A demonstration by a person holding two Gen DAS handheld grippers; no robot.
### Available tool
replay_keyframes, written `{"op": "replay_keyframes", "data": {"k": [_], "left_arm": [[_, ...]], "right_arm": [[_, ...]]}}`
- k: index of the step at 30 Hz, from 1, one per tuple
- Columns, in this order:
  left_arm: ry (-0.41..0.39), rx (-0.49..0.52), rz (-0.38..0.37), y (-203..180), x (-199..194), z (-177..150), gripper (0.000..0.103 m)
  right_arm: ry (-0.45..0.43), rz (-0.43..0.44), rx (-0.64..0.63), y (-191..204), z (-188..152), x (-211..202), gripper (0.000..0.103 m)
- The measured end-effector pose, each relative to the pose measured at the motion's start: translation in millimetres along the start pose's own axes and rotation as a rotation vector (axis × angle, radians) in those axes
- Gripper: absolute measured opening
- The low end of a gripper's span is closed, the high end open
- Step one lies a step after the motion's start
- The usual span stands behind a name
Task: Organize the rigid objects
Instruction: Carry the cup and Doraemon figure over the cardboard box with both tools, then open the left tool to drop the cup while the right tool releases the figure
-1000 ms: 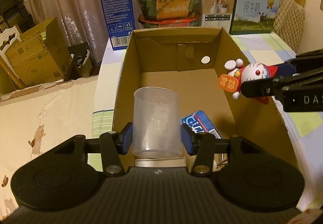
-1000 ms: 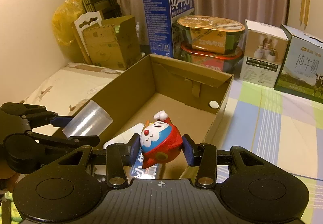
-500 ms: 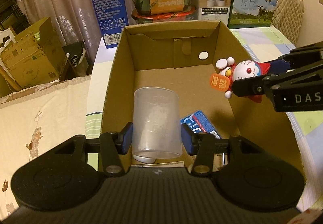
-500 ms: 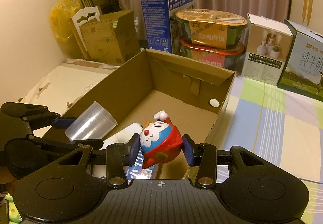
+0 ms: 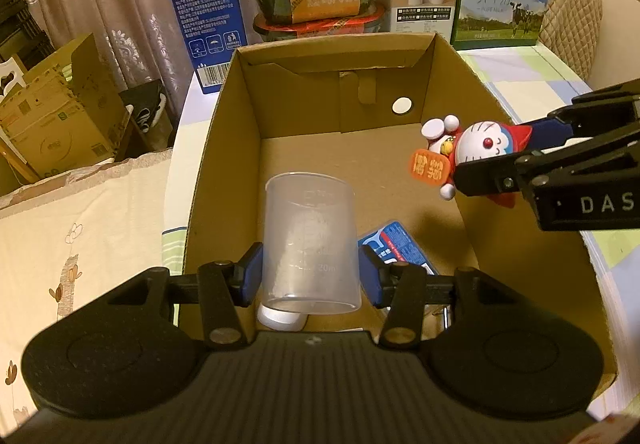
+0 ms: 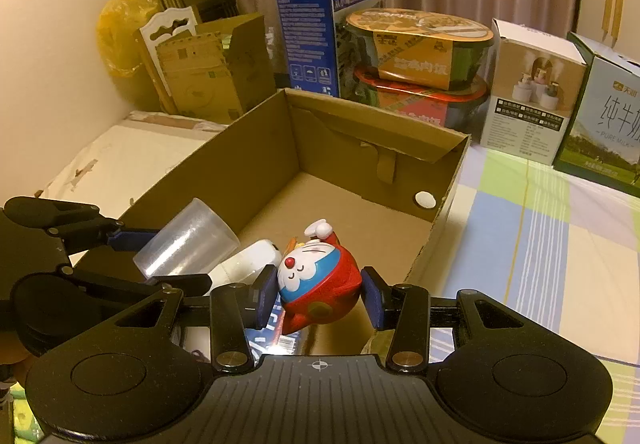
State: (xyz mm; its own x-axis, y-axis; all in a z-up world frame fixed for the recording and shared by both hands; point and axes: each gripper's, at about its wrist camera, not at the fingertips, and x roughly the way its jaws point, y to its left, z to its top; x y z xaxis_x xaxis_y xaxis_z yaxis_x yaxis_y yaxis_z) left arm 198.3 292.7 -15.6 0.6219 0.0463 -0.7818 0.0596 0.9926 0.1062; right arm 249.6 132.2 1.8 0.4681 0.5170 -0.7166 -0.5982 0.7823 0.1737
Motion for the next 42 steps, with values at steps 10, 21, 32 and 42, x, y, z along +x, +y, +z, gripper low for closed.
{"op": "replay_keyframes", "data": {"k": [10, 21, 32, 42], "left_arm": [[-0.016, -0.014, 0.013, -0.3, 1.9, 2.8, 0.061], [-0.033, -0.034, 0.030, 5.6, -10.8, 2.9, 0.061], [-0.034, -0.034, 0.024, 4.9, -12.3, 1.6, 0.061], [-0.036, -0.033, 0.020, 4.5, -11.4, 1.9, 0.061]], "right_arm": [[-0.001, 0.001, 0.006, -2.5, 0.4, 0.5, 0.042], [0.000, -0.002, 0.010, -1.0, 1.5, -1.4, 0.042], [0.015, -0.005, 0.003, -0.1, 3.0, 3.2, 0.042], [0.015, -0.009, 0.007, -0.6, 3.1, 4.9, 0.042]]}}
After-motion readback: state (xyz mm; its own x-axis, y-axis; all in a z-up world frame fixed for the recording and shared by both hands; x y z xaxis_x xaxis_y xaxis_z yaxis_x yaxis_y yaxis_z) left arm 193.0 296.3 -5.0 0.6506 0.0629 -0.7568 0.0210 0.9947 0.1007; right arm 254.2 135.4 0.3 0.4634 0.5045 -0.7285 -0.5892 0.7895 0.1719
